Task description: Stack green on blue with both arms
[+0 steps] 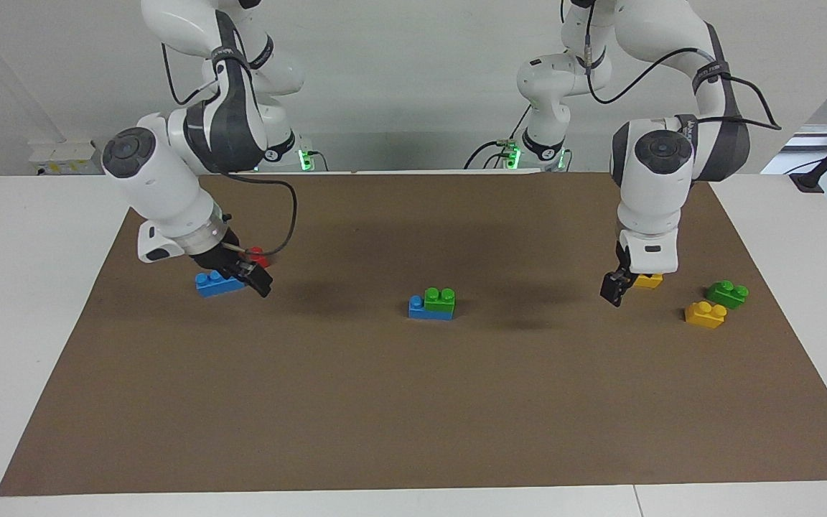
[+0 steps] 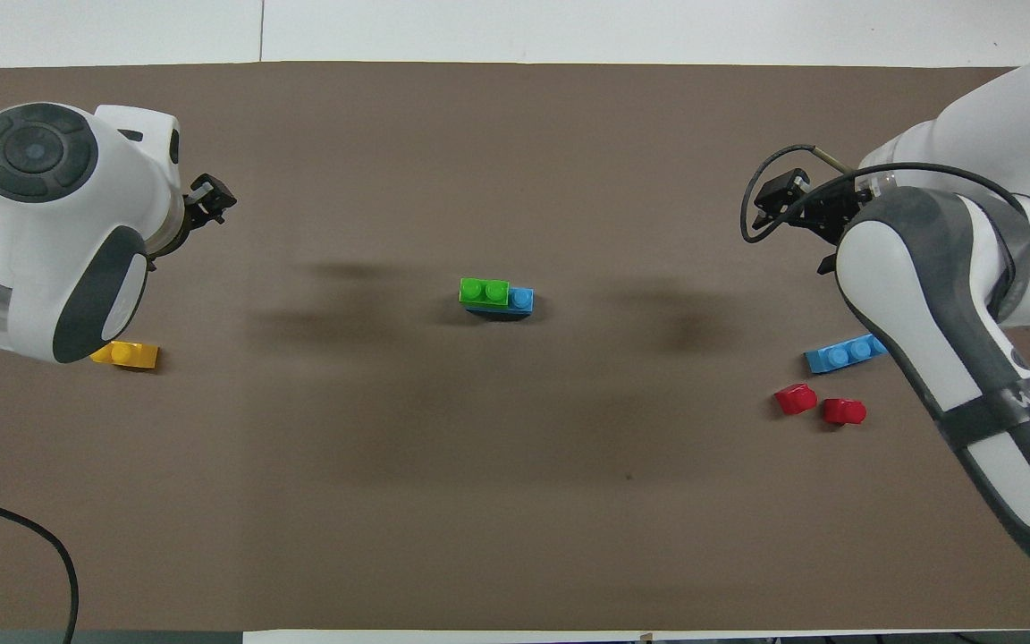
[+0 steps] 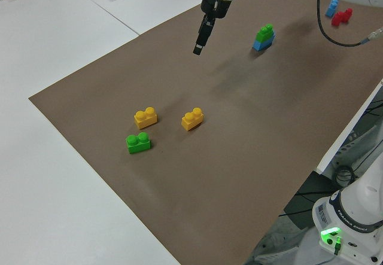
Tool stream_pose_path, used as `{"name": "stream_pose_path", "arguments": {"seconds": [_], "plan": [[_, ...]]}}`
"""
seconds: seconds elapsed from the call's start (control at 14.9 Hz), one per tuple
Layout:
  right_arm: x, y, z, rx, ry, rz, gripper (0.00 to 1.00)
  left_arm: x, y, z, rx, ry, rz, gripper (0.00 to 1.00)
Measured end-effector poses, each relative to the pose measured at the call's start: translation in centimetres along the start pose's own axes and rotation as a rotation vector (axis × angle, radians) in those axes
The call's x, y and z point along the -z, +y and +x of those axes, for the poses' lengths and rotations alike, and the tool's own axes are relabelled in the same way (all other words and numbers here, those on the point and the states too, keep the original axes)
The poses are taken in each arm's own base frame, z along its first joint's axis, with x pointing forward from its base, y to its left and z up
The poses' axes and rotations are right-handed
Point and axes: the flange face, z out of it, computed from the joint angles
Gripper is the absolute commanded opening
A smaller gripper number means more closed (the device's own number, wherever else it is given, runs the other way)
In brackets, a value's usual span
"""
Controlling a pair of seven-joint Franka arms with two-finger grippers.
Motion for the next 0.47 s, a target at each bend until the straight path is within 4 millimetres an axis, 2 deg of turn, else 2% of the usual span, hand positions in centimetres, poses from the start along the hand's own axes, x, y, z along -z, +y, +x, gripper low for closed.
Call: {"name": "stream_pose_path", "arguments": {"seconds": [0.27, 0.47], "plan": [[4.0, 3.1, -1.6, 0.122, 0.006, -0.031, 1.0, 1.5, -1.6, -0.3, -0.125, -0.027, -0.011, 1.0], [6.3, 5.0, -2.2, 0.145, 0.011, -0.041, 1.0, 3.5, -3.8, -0.8, -0.177, -0.068, -0.059, 1.0]]}}
